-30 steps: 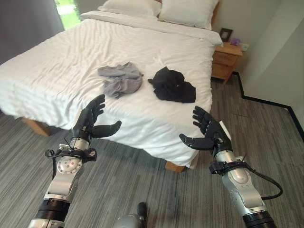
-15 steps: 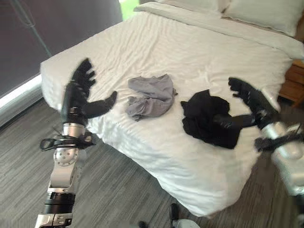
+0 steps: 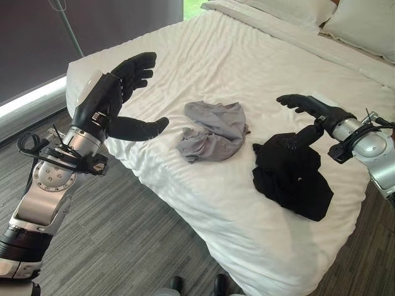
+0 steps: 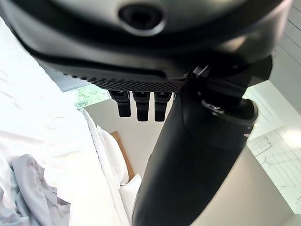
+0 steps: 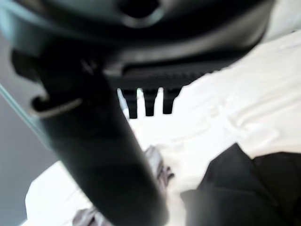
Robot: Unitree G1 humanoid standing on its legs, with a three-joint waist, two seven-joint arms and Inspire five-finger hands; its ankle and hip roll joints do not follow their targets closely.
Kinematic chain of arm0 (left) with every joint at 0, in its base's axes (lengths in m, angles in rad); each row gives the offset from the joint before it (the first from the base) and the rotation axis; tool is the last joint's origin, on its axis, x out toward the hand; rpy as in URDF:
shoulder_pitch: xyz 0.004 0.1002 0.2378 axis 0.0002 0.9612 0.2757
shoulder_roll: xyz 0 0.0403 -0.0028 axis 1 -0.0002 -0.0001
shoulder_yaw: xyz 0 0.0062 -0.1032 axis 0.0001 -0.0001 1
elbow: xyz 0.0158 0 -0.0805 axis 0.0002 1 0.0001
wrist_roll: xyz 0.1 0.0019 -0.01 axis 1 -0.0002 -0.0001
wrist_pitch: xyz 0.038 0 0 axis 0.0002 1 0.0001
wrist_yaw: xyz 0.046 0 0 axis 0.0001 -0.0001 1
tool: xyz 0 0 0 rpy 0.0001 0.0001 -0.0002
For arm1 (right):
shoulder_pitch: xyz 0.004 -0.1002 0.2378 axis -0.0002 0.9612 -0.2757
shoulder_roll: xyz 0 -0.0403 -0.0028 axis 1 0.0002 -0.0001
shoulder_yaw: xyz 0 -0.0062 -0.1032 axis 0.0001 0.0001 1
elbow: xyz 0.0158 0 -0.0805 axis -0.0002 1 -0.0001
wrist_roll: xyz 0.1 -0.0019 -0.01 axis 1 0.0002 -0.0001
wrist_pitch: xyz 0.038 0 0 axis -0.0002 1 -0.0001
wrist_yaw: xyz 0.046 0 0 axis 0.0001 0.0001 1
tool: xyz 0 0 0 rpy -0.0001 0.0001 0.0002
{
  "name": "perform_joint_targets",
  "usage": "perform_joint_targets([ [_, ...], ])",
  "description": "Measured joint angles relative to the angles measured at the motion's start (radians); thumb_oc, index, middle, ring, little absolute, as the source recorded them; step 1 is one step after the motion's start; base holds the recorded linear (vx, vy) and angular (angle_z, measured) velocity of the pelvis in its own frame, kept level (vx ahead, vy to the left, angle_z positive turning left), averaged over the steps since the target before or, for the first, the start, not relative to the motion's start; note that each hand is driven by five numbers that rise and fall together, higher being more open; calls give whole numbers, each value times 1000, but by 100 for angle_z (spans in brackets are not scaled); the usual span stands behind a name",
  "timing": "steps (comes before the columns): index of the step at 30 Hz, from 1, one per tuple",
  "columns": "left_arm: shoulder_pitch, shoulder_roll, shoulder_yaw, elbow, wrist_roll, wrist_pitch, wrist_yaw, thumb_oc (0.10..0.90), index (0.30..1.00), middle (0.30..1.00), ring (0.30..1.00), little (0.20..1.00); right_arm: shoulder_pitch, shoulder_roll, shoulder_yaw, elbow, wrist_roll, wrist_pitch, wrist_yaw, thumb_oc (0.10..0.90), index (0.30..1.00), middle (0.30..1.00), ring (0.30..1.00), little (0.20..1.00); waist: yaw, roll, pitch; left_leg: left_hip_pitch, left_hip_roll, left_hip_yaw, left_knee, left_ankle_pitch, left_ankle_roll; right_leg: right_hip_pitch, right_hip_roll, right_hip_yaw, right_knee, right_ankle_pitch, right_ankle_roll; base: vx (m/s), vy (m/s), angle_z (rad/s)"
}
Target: Pick up bed clothes into laundry basket.
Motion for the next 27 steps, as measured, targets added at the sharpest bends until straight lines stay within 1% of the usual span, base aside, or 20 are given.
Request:
perform_joint_targets([
  [7, 17, -5, -3, -2, -24, 17, -2, 800, 900, 900, 900, 900, -5, 0, 2, 0, -75, 19, 11, 800, 900, 900, 900, 900, -11, 0, 0, -13, -4, 3, 0, 1, 1, -16, -3, 6, 0, 0, 0, 4, 5, -3],
  [11, 71, -8, 12, -10, -27, 17, -2, 800, 900, 900, 900, 900, -4, -8, 2, -3, -99, 19, 26, 800, 900, 900, 900, 900, -20, 0, 0, -15, -3, 5, 0, 1, 1, -20, -2, 9, 0, 0, 0, -43, 7, -3],
  [12, 111, -22, 29, -12, -28, 19, -3, 800, 900, 900, 900, 900, -3, -23, 2, 4, -101, 16, 29, 800, 900, 900, 900, 900, -24, 0, 0, -23, -4, 5, 0, 1, 2, -28, -3, 9, 0, 0, 0, -38, -1, 0],
  [16, 160, -27, 37, -16, -27, 28, -20, 800, 900, 900, 900, 900, 2, -46, 7, 46, -126, 15, 39, 800, 900, 900, 900, 900, -22, 0, 1, -33, -3, 5, -2, 3, 5, -38, -2, 9, 0, 2, 0, 10, -1, 0],
  [18, 179, -25, 37, -17, -27, 30, -45, 800, 900, 900, 900, 900, 30, -47, 6, 121, -128, 15, 51, 800, 900, 900, 900, 900, -10, 0, 3, -34, -3, 5, -2, 3, 5, -39, -2, 7, 0, 2, 0, 0, 0, 0],
  [19, 179, -24, 37, -20, -27, 30, -48, 800, 900, 900, 900, 900, 42, -42, 0, 162, -128, 7, 50, 800, 900, 900, 900, 900, -4, 0, 3, -34, -3, 4, -2, 3, 5, -40, -2, 5, 0, 2, 0, 0, 0, 0],
  [21, 179, -22, 37, -31, -27, 30, -47, 800, 900, 900, 900, 900, 59, -40, 0, 212, -128, 21, 51, 800, 900, 900, 900, 900, 2, 1, 4, -36, -4, 1, -2, 3, 5, -40, -3, 2, 0, 2, 0, -28, -10, 5],
  [24, 178, -20, 35, -53, -28, 30, -47, 800, 900, 900, 900, 900, 62, -29, -7, 259, -129, 26, 45, 800, 900, 900, 900, 900, 13, 2, 7, -45, -4, 1, 1, 4, 5, -46, -3, 1, 0, 2, 0, -110, -35, 2],
  [27, 143, 4, 25, -93, -28, 30, -46, 800, 900, 900, 900, 900, 67, 60, -76, 314, -124, 25, -11, 800, 900, 900, 900, 900, 16, -4, 40, -93, -3, -3, 15, 10, 4, -85, -3, -2, 0, 10, -3, -107, -57, 4],
])
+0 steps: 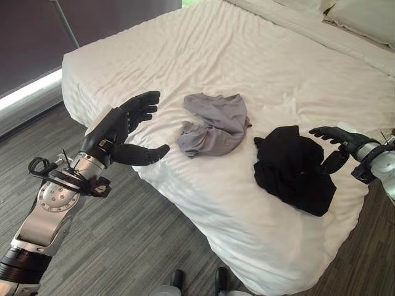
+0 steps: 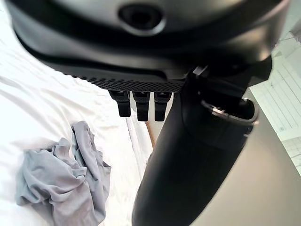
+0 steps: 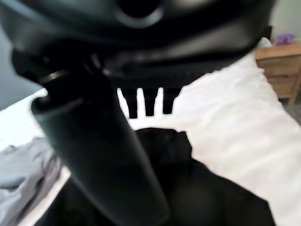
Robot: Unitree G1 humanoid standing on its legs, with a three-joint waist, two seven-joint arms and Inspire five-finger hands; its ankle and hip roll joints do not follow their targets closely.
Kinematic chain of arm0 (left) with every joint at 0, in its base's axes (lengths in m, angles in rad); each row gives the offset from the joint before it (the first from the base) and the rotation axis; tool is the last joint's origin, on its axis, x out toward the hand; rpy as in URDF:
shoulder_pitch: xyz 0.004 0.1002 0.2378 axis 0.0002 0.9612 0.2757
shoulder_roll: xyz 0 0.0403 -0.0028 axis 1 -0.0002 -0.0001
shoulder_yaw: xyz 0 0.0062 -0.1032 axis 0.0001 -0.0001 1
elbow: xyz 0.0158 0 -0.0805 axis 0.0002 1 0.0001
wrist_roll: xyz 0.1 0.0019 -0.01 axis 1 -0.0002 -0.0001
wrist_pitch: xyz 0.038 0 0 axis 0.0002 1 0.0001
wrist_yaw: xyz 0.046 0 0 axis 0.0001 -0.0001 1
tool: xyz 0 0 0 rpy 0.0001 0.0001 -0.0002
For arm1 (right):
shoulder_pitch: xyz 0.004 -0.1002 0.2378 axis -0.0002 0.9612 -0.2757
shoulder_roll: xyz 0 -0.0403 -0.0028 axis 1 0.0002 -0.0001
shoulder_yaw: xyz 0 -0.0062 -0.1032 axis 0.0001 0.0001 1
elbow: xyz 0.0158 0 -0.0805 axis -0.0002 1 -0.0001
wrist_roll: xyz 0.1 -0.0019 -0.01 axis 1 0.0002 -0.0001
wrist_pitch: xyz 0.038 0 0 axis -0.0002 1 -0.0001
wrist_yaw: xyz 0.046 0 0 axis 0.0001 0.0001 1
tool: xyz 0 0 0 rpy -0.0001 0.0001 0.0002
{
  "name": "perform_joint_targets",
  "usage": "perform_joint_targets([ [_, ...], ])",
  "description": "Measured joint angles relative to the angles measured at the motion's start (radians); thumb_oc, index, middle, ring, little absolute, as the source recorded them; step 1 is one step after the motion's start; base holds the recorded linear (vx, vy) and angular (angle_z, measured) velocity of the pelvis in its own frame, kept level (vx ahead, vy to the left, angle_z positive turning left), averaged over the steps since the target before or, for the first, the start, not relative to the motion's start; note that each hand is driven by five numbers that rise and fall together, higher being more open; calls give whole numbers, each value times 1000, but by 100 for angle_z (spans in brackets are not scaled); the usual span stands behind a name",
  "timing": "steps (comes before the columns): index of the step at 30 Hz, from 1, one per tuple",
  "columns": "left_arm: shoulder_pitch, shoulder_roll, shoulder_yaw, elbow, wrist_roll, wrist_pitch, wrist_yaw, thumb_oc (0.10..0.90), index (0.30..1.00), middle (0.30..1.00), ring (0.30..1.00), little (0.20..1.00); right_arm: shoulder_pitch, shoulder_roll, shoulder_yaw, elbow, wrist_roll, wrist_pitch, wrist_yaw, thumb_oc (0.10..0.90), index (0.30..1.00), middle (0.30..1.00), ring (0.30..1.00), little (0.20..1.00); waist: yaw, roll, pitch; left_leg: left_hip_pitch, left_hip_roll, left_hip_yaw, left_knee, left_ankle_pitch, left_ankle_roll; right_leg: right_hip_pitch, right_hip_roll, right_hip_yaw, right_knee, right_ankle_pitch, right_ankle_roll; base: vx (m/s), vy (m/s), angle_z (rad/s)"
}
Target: Pick up bed clothes into laundry basket.
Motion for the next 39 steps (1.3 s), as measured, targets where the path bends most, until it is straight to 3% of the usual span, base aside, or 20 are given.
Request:
perform_joint_targets([
  [4, -21, 45, -10, -81, -1, 0, -1, 800, 900, 900, 900, 900, 107, 209, -133, 173, 29, -52, -109, 800, 900, 900, 900, 900, 43, 7, 53, -47, 9, -23, 6, 13, -17, -36, 8, -24, 0, 10, -8, -13, -36, 15],
  [8, -20, 99, -12, -138, -1, -2, -4, 800, 900, 900, 900, 900, 223, 256, -350, 146, 14, -91, -198, 800, 900, 900, 900, 900, 49, 17, 67, -52, 8, -48, 2, 15, -18, -32, 6, -51, -1, 5, -8, 13, -11, 19],
  [10, -20, 114, -12, -147, -1, -4, -4, 800, 900, 900, 900, 900, 283, 268, -371, 100, 13, -98, -227, 800, 900, 900, 900, 900, 49, 18, 68, -53, 6, -50, 3, 15, -18, -31, 4, -52, -1, 3, -6, 24, 5, 12],
  [11, -20, 116, -12, -145, -1, -4, -3, 800, 900, 900, 900, 900, 307, 262, -369, 64, 1, -99, -236, 582, 573, 573, 573, 573, 42, 18, 67, -54, 2, -51, 4, 15, -18, -31, 0, -52, 0, 3, -6, 32, 7, 1],
  [12, -20, 116, -12, -144, -1, -4, -3, 800, 900, 900, 900, 900, 307, 260, -369, 59, -2, -98, -236, 400, 300, 300, 300, 300, 40, 18, 67, -54, 1, -51, 4, 15, -18, -31, 0, -52, 0, 3, -6, 31, 0, -1],
  [17, -27, 105, -44, -133, 0, -4, -20, 800, 900, 900, 900, 900, 335, 246, -400, 13, -10, -91, -235, 400, 300, 300, 300, 300, 29, 19, 66, -46, -3, -49, 4, 15, -17, -25, -4, -49, 0, 3, -6, 50, -6, -1],
  [18, -29, 73, -52, -119, -4, -5, -25, 800, 900, 900, 900, 900, 356, 244, -426, -24, -11, -80, -234, 400, 300, 300, 300, 300, 21, 21, 64, -42, -3, -49, 3, 15, -17, -20, -3, -49, 0, 3, -6, 32, 13, 4],
  [19, -50, -38, -77, -45, -39, -3, -20, 800, 900, 900, 900, 900, 406, 245, -462, -96, -11, -71, -232, 400, 300, 300, 300, 300, 16, 35, 57, -22, -4, -48, 1, 16, -17, -1, -6, -47, 0, 2, -4, 0, 0, 0],
  [23, -165, -172, -189, 115, -65, 23, 2, 800, 900, 900, 900, 900, 432, 256, -453, -128, -13, -59, -215, 400, 300, 300, 300, 300, -22, 38, 51, -9, -6, -46, 1, 15, -17, 8, -7, -40, 1, 1, -3, 4, -4, -3],
  [26, -231, -236, -245, 212, -78, 66, 8, 800, 900, 900, 900, 900, 480, 271, -452, -258, -60, -44, -195, 400, 300, 300, 300, 300, -70, 41, 49, 9, -6, -30, -2, 17, -15, 18, -7, -22, 1, 2, -3, 31, -69, -20],
  [28, -265, -236, -253, 256, -74, 90, -1, 800, 900, 900, 900, 900, 498, 265, -432, -319, -105, -19, -170, 400, 300, 300, 300, 300, -142, 55, 43, 49, 10, -10, -15, 15, -17, 41, 4, -4, 5, -13, 4, 34, -154, -32],
  [29, -390, -192, -301, 356, -70, 107, 9, 800, 900, 900, 900, 900, 504, 263, -433, -411, -129, 0, -156, 400, 300, 300, 300, 300, -155, 59, 40, 55, 17, 16, 0, 13, -19, 35, 16, 19, 25, -28, 7, -68, -149, -53],
  [31, -532, -156, -321, 460, -62, 116, 21, 800, 900, 900, 900, 900, 467, 263, -418, -468, -114, -31, -161, 400, 300, 300, 300, 300, -175, 58, 41, 30, 20, 33, 95, -5, -47, 34, 29, 41, 34, -24, -15, -88, -72, -66],
  [32, -646, -143, -363, 537, -32, 113, 37, 800, 900, 900, 900, 900, 392, 258, -348, -437, -94, -19, -164, 400, 300, 300, 300, 300, -172, 24, 49, -67, -5, 7, 329, -33, -79, 18, 12, 89, 90, -40, -38, -12, 72, -111],
  [33, -721, -100, -414, 561, -30, 108, 47, 800, 900, 900, 900, 900, 355, 244, -305, -478, -80, -20, -159, 400, 300, 300, 300, 300, -154, 27, 45, -164, -9, -112, 515, -75, -95, 35, 17, 144, 79, -47, -27, 75, 148, -112],
  [34, -758, -90, -417, 547, -34, 93, 47, 800, 900, 900, 900, 900, 379, 239, -318, -539, -72, -27, -159, 400, 300, 300, 300, 300, -170, 37, 40, -166, 53, -156, 394, -75, -113, 43, 25, 138, 70, -53, -33, 148, 217, -84],
  [35, -767, -89, -420, 490, -37, 76, 44, 800, 900, 900, 900, 900, 466, 209, -349, -617, -69, -30, -154, 400, 300, 300, 300, 300, -199, 54, 30, -155, 148, -114, 207, -51, -135, 46, 45, 141, 67, -52, -20, 195, 319, -10],
  [36, -769, -80, -437, 437, -36, 77, 37, 800, 900, 900, 900, 900, 567, 187, -384, -679, -79, -30, -142, 400, 300, 300, 300, 300, -214, 66, 24, -136, 202, -52, 115, -33, -133, 60, 59, 144, 54, -53, -19, 136, 243, -10],
  [37, -782, -31, -484, 375, -16, 70, 18, 800, 900, 900, 900, 900, 681, 167, -415, -714, -99, -49, -121, 400, 300, 300, 300, 300, -230, 77, 17, -105, 217, 0, 48, -17, -113, 74, 64, 146, 36, -54, -16, 100, 282, -27],
  [39, -807, 6, -551, 353, 56, 43, -5, 800, 900, 900, 900, 900, 748, 166, -441, -648, -129, -40, -92, 400, 300, 300, 300, 300, -256, 108, 0, -57, 156, 13, -9, 6, -108, 74, 54, 150, 27, -47, -32, 25, 274, -49],
])
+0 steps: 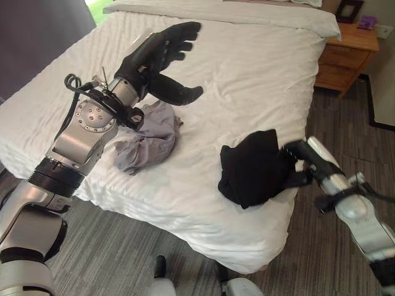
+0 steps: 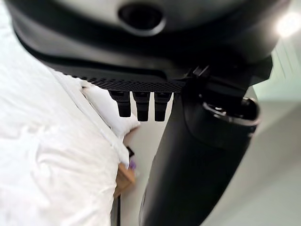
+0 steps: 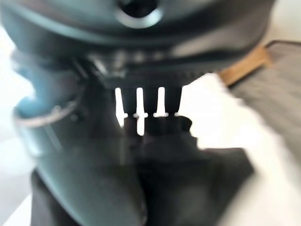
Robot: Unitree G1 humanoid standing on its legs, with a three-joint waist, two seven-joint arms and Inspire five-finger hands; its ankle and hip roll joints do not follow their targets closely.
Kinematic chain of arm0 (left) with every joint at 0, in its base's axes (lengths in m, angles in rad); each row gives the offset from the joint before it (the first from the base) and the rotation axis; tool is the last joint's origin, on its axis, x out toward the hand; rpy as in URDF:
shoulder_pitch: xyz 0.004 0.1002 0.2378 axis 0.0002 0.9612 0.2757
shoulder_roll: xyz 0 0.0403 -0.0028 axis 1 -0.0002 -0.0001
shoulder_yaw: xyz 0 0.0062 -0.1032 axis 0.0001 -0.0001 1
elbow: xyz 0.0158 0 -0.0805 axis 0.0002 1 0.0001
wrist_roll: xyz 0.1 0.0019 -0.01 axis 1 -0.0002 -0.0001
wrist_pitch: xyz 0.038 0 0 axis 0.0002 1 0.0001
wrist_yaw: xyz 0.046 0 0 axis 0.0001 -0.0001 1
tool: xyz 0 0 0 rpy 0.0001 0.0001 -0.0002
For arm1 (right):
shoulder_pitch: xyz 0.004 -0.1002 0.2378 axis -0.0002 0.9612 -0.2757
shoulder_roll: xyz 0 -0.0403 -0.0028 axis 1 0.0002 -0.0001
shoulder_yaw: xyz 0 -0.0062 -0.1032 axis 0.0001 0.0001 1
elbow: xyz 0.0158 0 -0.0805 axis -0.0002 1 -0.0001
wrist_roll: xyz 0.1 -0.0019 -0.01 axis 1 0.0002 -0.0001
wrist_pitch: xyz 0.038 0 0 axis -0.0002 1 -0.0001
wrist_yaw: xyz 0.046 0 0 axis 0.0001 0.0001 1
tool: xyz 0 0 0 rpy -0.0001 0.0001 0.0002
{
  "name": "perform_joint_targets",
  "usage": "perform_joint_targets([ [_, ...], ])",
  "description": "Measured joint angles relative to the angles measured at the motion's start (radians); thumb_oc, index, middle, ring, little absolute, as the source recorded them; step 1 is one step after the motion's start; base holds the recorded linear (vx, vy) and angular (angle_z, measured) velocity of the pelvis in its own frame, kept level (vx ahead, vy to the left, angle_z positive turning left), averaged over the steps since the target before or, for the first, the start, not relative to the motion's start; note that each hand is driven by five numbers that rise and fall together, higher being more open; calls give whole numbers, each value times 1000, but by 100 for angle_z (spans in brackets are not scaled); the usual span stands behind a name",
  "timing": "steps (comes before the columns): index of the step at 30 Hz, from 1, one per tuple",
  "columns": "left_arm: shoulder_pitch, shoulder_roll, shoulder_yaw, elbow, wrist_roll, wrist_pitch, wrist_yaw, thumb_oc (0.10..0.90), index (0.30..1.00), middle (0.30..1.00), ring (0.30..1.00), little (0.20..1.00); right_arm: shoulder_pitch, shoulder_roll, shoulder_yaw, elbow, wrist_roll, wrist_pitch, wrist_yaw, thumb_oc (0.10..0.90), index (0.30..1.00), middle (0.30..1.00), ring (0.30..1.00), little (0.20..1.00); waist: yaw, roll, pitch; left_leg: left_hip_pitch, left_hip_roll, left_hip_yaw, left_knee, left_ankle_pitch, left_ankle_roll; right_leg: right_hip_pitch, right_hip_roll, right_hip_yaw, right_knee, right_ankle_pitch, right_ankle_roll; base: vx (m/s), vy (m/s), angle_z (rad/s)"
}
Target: Pick up bed clothes into laundry basket.
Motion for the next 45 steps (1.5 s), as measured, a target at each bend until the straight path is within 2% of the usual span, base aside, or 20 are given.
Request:
perform_joint_targets([
  [1, -81, 44, -115, 19, 92, -7, -13, 800, 900, 900, 900, 900, 17, 6, -6, 65, -11, 5, 0, 400, 300, 300, 300, 300, -7, 40, -16, 17, -58, 12, -26, 42, 40, -15, -3, 17, -6, 2, 5, 22, 217, -67],
  [2, -119, 96, -168, 7, 213, -8, -18, 800, 900, 900, 900, 900, 19, 43, -20, 107, -11, 10, -5, 400, 300, 300, 300, 300, -16, 44, -15, 22, -98, 18, -21, 77, 73, -30, -36, 23, -10, 1, 24, 48, 230, -66],
  [3, -124, 130, -191, -1, 270, -13, -18, 800, 900, 900, 900, 900, 26, 64, -27, 112, -12, 11, -5, 400, 300, 300, 300, 300, -18, 43, -14, 26, -119, 30, -20, 76, 78, -27, -57, 19, -13, 0, 37, -7, 188, -46],
  [4, -114, 154, -189, -4, 370, -16, -18, 800, 900, 900, 900, 900, 46, 65, -44, 97, -25, 10, -5, 400, 300, 300, 300, 300, 3, 34, -9, 17, -151, 37, -20, 75, 78, -31, -91, 6, -13, -5, 54, -18, 155, -9],
  [6, -52, 169, -134, -31, 428, -21, -18, 800, 900, 900, 900, 900, 45, 54, -64, 94, -43, 10, -6, 400, 300, 300, 300, 300, 19, 9, 2, 6, -168, 15, -20, 75, 80, -35, -108, -17, -25, -4, 62, -22, 84, 26],
  [7, -8, 195, -120, -47, 459, -26, -19, 800, 900, 900, 900, 900, 45, 54, -70, 91, -47, 10, -4, 400, 300, 300, 300, 300, 43, -10, 13, 1, -168, 10, -19, 78, 85, -37, -108, -20, -25, -3, 63, 4, 57, 22],
  [8, 24, 218, -107, -67, 465, -26, -19, 800, 900, 900, 900, 900, 44, 55, -72, 91, -47, 8, -5, 400, 300, 300, 300, 300, 51, -18, 16, 0, -167, 10, -19, 78, 85, -39, -107, -22, -26, -4, 64, 0, 33, 10],
  [13, 195, 303, -47, -137, 495, -28, -37, 800, 900, 900, 900, 900, 40, 61, -78, 97, -49, 7, -5, 400, 300, 300, 300, 300, 108, -35, 21, -11, -162, -12, -20, 80, 88, -39, -100, -40, -26, -5, 66, -12, 12, 13],
  [16, 239, 308, -21, -178, 502, -30, -39, 800, 900, 900, 900, 900, 33, 63, -76, 95, -49, 5, -5, 400, 300, 300, 300, 300, 130, -42, 18, -16, -160, -23, -20, 81, 90, -38, -97, -49, -26, -6, 66, 6, 9, 10],
  [22, 229, 285, -31, -213, 504, -60, -38, 800, 900, 900, 900, 900, -29, 63, -25, 90, -48, 0, -5, 400, 300, 300, 300, 300, 122, -56, 19, -54, -157, -45, -19, 101, 99, -66, -91, -69, -26, 1, 69, -65, -18, 11],
  [25, 157, 228, -73, -138, 504, -66, -34, 800, 900, 900, 900, 900, -63, 61, -7, 87, -45, -4, -5, 400, 300, 300, 300, 300, 115, -62, 20, -77, -156, -48, -19, 108, 96, -87, -91, -73, -26, 7, 71, -17, -7, 2],
  [31, 67, 158, -86, -1, 512, -51, 11, 800, 900, 900, 900, 900, -78, 59, 8, 83, -38, -6, -5, 400, 300, 300, 300, 300, 98, -69, 23, -82, -156, -43, -19, 108, 96, -95, -91, -67, -26, 8, 71, -12, 3, -3],
  [32, 1, 143, -113, 67, 554, -45, 46, 800, 900, 900, 900, 900, -91, 59, 13, 78, -36, -7, -6, 400, 300, 300, 300, 300, 99, -74, 25, -101, -153, -37, -19, 110, 94, -115, -88, -65, -26, 13, 74, -37, 18, -10],
  [36, -18, 143, -115, 102, 582, -41, 77, 800, 900, 900, 900, 900, -104, 58, 25, 50, -30, -11, -6, 400, 300, 300, 300, 300, 74, -86, 32, -119, -151, -32, -19, 112, 94, -140, -87, -61, -26, 17, 74, -69, 11, -6],
  [40, -109, 143, -157, 173, 653, -37, 127, 800, 900, 900, 900, 900, -136, 54, 25, 18, 15, -40, -30, 400, 300, 300, 300, 300, 69, -127, 81, -183, -137, -8, -15, 122, 90, -214, -73, -38, -23, 40, 74, -34, -3, -19],
  [41, -125, 144, -162, 227, 660, -24, 142, 800, 900, 900, 900, 900, -132, 75, 14, -2, 29, -58, -47, 400, 300, 300, 300, 300, 54, -143, 125, -191, -134, -10, -9, 123, 88, -218, -69, -39, -25, 44, 70, 2, 23, -5],
  [45, -122, 117, -192, 303, 698, -9, 155, 800, 900, 900, 900, 900, -103, 147, -14, -45, 62, -92, -89, 400, 300, 300, 300, 300, 39, -167, 169, -222, -123, -5, -10, 123, 88, -252, -58, -35, -25, 51, 62, -34, 41, -4],
])
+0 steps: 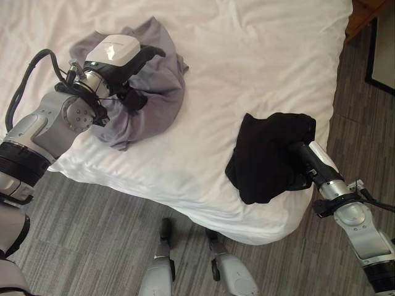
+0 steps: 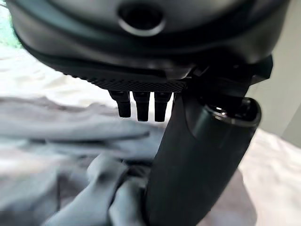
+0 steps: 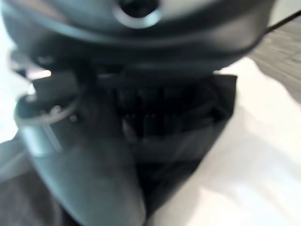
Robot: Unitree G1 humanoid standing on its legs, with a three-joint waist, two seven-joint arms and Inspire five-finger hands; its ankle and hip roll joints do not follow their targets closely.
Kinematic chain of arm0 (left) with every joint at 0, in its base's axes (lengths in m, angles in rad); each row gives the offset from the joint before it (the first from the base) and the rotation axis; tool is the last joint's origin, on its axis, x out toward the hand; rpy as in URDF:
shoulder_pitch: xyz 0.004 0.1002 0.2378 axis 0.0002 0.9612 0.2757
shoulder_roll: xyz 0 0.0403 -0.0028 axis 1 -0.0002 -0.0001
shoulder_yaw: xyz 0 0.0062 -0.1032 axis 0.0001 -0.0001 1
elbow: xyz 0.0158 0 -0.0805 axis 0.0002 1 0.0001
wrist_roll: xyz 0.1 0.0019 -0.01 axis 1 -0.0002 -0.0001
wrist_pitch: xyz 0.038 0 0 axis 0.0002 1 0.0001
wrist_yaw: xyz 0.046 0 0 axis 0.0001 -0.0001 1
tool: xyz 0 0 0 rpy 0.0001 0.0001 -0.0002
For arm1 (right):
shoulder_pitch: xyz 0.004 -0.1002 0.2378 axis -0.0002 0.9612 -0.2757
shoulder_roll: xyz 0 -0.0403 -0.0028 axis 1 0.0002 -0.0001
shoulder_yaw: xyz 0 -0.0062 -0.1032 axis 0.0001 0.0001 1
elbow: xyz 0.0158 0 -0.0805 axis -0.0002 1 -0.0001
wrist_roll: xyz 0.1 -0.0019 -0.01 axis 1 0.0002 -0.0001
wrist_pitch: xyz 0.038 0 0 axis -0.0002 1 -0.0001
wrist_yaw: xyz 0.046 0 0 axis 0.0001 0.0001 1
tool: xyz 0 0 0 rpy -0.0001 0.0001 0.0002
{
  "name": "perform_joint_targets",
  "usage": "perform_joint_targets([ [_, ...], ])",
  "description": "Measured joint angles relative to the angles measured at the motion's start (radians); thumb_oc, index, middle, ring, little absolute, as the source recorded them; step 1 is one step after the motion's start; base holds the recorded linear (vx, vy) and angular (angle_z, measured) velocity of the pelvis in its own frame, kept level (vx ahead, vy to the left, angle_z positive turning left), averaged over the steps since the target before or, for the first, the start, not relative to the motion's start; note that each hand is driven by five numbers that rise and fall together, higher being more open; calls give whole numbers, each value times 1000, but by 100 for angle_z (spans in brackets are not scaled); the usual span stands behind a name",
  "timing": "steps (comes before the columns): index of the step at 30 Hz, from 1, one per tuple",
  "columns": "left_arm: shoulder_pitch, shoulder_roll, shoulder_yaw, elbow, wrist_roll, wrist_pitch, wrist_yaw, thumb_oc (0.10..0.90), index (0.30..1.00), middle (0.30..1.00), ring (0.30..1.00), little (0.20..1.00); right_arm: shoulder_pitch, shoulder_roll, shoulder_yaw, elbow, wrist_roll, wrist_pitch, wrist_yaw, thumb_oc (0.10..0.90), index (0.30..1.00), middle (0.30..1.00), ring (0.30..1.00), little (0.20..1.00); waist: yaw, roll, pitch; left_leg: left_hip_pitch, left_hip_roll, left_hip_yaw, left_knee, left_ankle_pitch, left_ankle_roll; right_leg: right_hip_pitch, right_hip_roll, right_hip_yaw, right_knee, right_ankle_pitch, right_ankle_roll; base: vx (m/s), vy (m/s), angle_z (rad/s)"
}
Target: Pick up bed clothes into laundry basket.
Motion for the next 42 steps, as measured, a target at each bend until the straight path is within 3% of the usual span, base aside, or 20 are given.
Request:
perform_joint_targets([
  [2, 2, -33, 21, 35, 0, 0, 31, 800, 900, 900, 900, 900, 9, 71, -3, -12, 24, -3, -25, 400, 300, 300, 300, 300, -4, -14, 10, -7, 5, 3, 0, 0, 0, -9, 4, 1, 0, 3, -2, 9, 23, -5],
  [7, -31, -108, 35, 151, 130, 7, 50, 800, 900, 900, 900, 900, 19, 95, 20, -21, 26, -16, -23, 400, 300, 300, 300, 300, -5, -20, 9, 14, 5, 29, -8, -1, 0, -3, 4, 25, 0, 7, 1, 33, 28, -13],
  [8, -29, -106, 37, 142, 158, 9, 44, 488, 432, 432, 432, 432, 17, 99, 21, -19, 26, -22, -20, 400, 300, 300, 300, 300, 6, -19, 9, 21, 5, 40, -8, -1, 0, -1, 3, 31, 0, 9, 3, 41, 7, -26],
  [9, -23, -105, 39, 130, 159, 19, 44, 400, 300, 300, 300, 300, 18, 100, 25, -18, 26, -21, -20, 400, 300, 300, 300, 300, 4, -19, 8, 26, 6, 46, -8, -1, 0, 1, 3, 38, 0, 10, 4, 44, -1, -20],
  [11, 15, -91, 74, 96, 153, 37, 41, 400, 300, 300, 300, 300, 8, 100, 33, -18, 26, -22, -18, 400, 300, 300, 300, 300, 9, -17, 7, 30, 8, 51, -8, 0, 0, 3, 4, 44, 0, 13, 5, 40, -6, -12],
  [12, 81, -76, 146, 29, 142, 47, 36, 400, 300, 300, 300, 300, 5, 101, 37, -17, 26, -22, -16, 400, 300, 300, 300, 300, 9, -14, 7, 34, 8, 52, -8, 0, 0, 6, 4, 47, 0, 14, 4, 42, 15, -10],
  [13, 265, -57, 325, -135, 76, 46, 35, 400, 300, 300, 300, 300, 8, 103, 35, -17, 26, -21, -9, 400, 300, 300, 300, 300, 12, -3, 4, 43, 7, 54, -8, 0, 0, 15, 3, 47, 0, 14, 4, 29, 64, -6],
  [14, 406, -63, 428, -237, 21, 40, 51, 400, 300, 300, 300, 300, 12, 103, 29, -17, 26, -20, -5, 400, 300, 300, 300, 300, 22, 8, 1, 49, 6, 53, -8, -1, 0, 23, 2, 45, 0, 14, 4, 19, 61, -5],
  [15, 650, -172, 642, -385, -126, 20, 47, 400, 300, 300, 300, 300, 24, 130, -2, -20, 27, -13, 2, 400, 300, 300, 300, 300, 39, 26, -3, 64, 4, 57, -8, -3, 3, 34, 0, 45, -1, 14, 4, 21, 54, 2],
  [16, 891, -397, 840, -509, -271, -21, 60, 400, 300, 300, 300, 300, 49, 158, -33, -9, 39, -14, -5, 400, 300, 300, 300, 300, 34, 56, -8, 89, -2, 57, -9, -4, 4, 59, -6, 46, -1, 13, 4, 74, 5, 15],
  [18, 1030, -484, 809, -515, -377, -14, 57, 400, 300, 300, 300, 300, 60, 156, -47, 11, 48, -4, -4, 400, 300, 300, 300, 300, 85, 91, -34, 100, -2, 52, -9, -28, 6, 78, -8, 32, -1, -13, 13, 94, -14, 16],
  [20, 1160, -662, 859, -548, -472, -29, 46, 400, 300, 300, 300, 300, 62, 182, -67, 9, 48, 14, 0, 400, 300, 300, 300, 300, 91, 117, -52, 120, -7, 46, -10, -33, 4, 102, -12, 26, -1, -16, 8, 80, -38, 12],
  [24, 1225, -705, 868, -543, -510, -16, 27, 400, 300, 300, 300, 300, 87, 178, -54, -30, 40, 54, 22, 400, 300, 300, 300, 300, 123, 172, -94, 161, -4, -1, -12, -36, 8, 165, -7, -10, -1, -26, -1, 80, -68, 30],
  [27, 1242, -780, 857, -544, -590, -16, 20, 400, 300, 300, 300, 300, 120, 182, -67, -71, 26, 65, 25, 400, 300, 300, 300, 300, 141, 192, -141, 199, -12, -36, -10, -31, 12, 220, -14, -46, -1, -47, -1, 30, -68, 42],
  [32, 1310, -812, 788, -577, -643, -1, -37, 400, 300, 300, 300, 300, 141, 276, -104, -135, 46, 74, 25, 400, 300, 300, 300, 300, 166, 178, -218, 241, -31, -92, -9, -33, 13, 291, -28, -105, -1, -82, 0, 31, -64, 40],
  [35, 1365, -783, 827, -578, -601, 7, -40, 400, 300, 300, 300, 300, 192, 274, -112, -214, 54, 73, 52, 400, 300, 300, 300, 300, 175, 168, -237, 265, -40, -109, -10, -37, 14, 323, -35, -116, -1, -93, 6, 19, -30, 13],
  [40, 1425, -768, 867, -572, -553, 23, -41, 400, 300, 300, 300, 300, 274, 274, -112, -203, 58, 75, 72, 400, 300, 300, 300, 300, 175, 141, -271, 265, -50, -109, -10, -47, 25, 322, -44, -113, 2, -99, 14, -9, 8, -1],
  [42, 1405, -773, 858, -560, -552, 30, -35, 400, 300, 300, 300, 300, 286, 236, -106, -186, -25, 77, 85, 400, 300, 300, 300, 300, 165, 130, -274, 263, -56, -105, -9, -46, 29, 309, -51, -111, 21, -105, 20, -69, 71, -5],
])
